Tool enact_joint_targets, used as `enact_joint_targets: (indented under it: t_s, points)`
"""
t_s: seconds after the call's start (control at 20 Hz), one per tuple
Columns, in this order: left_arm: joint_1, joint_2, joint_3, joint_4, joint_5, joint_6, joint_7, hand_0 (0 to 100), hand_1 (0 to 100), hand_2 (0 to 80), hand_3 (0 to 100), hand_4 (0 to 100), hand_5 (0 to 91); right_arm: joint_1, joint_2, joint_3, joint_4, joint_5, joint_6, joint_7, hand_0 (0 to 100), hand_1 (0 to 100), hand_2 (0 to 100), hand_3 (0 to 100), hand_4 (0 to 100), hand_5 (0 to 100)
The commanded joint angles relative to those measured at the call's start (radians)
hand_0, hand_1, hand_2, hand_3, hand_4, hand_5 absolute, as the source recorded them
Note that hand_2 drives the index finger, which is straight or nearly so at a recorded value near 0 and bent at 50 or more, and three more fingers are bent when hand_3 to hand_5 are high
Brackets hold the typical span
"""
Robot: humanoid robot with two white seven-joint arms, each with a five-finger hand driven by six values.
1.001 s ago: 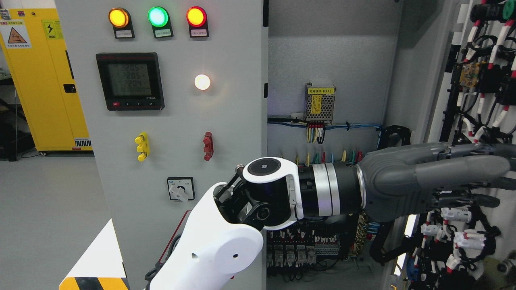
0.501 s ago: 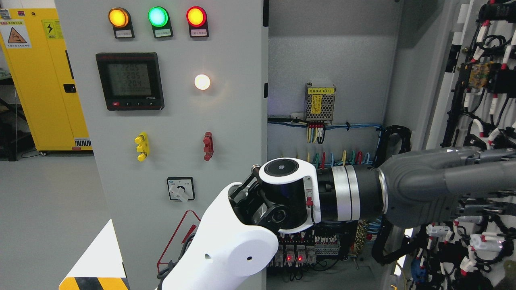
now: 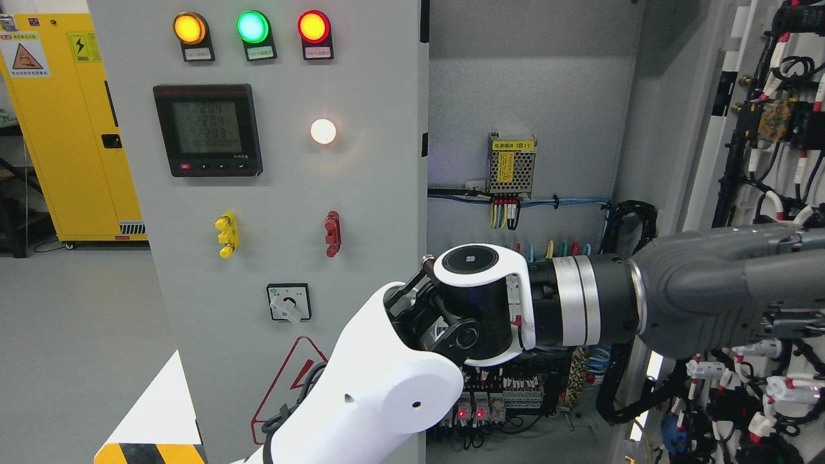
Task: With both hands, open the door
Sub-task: 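Push the button door outward with the left hand, swinging it wide open, then withdraw the left hand down out of the cabinet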
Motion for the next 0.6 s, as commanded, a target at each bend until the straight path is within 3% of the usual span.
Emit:
enact_joint_targets:
  t_s: [0.0,0.25,0.55]
  points:
    - [-0.001,-0.005,-0.045,0.025,0.006,-0.002,0.0,12,56,0.0,0,0,0.0,0.003,0.0,0.0,0.0,0.0,0.001,0.0,0,50,4,0,0,0]
    - [0.071,0.025,0.113,-0.073,-0.015,0.04,-0.002,12,56,0.0,0,0,0.0,0.003,0.0,0.0,0.0,0.0,0.001,0.0,0,50,4,0,0,0]
    - [0.193,0.232,0.208,-0.199,-0.02,0.04,-0.002,12,56,0.0,0,0,0.0,0.003,0.0,0.0,0.0,0.0,0.001,0.0,0,50,4,0,0,0]
